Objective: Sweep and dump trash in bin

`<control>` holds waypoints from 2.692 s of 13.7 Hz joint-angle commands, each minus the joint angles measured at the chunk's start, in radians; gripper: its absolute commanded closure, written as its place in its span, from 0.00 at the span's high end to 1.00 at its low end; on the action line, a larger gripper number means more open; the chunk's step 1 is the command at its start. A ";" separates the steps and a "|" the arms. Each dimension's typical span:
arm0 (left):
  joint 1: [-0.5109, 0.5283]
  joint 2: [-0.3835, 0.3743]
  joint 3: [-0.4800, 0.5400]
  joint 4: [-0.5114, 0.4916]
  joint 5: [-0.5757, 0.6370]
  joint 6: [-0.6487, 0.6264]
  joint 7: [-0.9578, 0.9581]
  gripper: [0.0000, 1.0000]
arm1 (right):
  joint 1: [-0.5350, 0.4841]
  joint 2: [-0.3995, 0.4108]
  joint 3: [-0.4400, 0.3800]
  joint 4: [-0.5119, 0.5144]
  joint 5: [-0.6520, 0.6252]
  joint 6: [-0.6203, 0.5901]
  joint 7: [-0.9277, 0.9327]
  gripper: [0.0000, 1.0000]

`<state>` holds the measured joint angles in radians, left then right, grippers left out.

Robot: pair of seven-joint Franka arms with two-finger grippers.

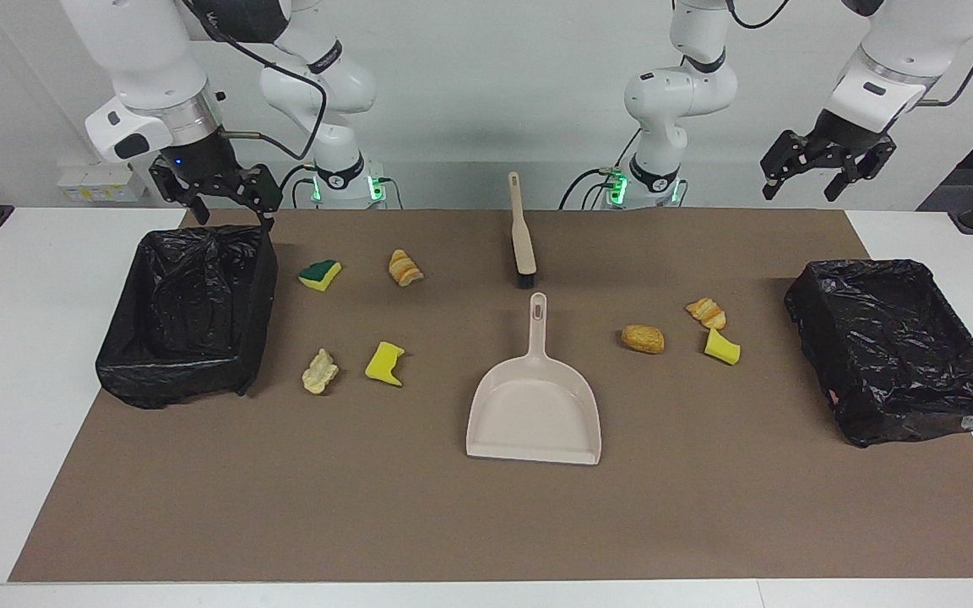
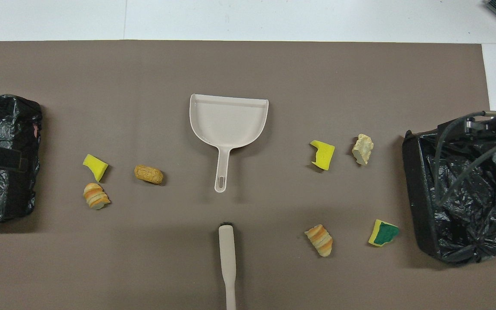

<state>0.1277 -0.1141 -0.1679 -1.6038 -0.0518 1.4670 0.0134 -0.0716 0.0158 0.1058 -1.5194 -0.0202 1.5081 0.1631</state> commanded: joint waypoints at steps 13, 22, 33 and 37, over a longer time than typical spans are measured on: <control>0.003 -0.022 -0.007 -0.015 -0.014 0.004 -0.001 1.00 | 0.015 -0.007 0.009 -0.010 -0.001 0.052 -0.007 1.00; -0.025 -0.039 -0.015 -0.027 -0.014 -0.056 -0.015 1.00 | 0.044 -0.014 0.012 -0.024 -0.001 0.049 0.018 1.00; -0.029 -0.147 -0.018 -0.179 -0.026 -0.040 -0.012 1.00 | 0.409 0.236 0.012 0.074 -0.014 0.288 0.392 1.00; -0.029 -0.147 -0.018 -0.179 -0.026 -0.042 -0.012 1.00 | 0.473 0.321 0.017 0.079 -0.012 0.417 0.403 1.00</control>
<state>0.1096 -0.2352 -0.1961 -1.7516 -0.0657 1.4150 0.0068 0.3971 0.2876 0.1215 -1.4800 -0.0250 1.8900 0.5528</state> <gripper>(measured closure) 0.000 0.000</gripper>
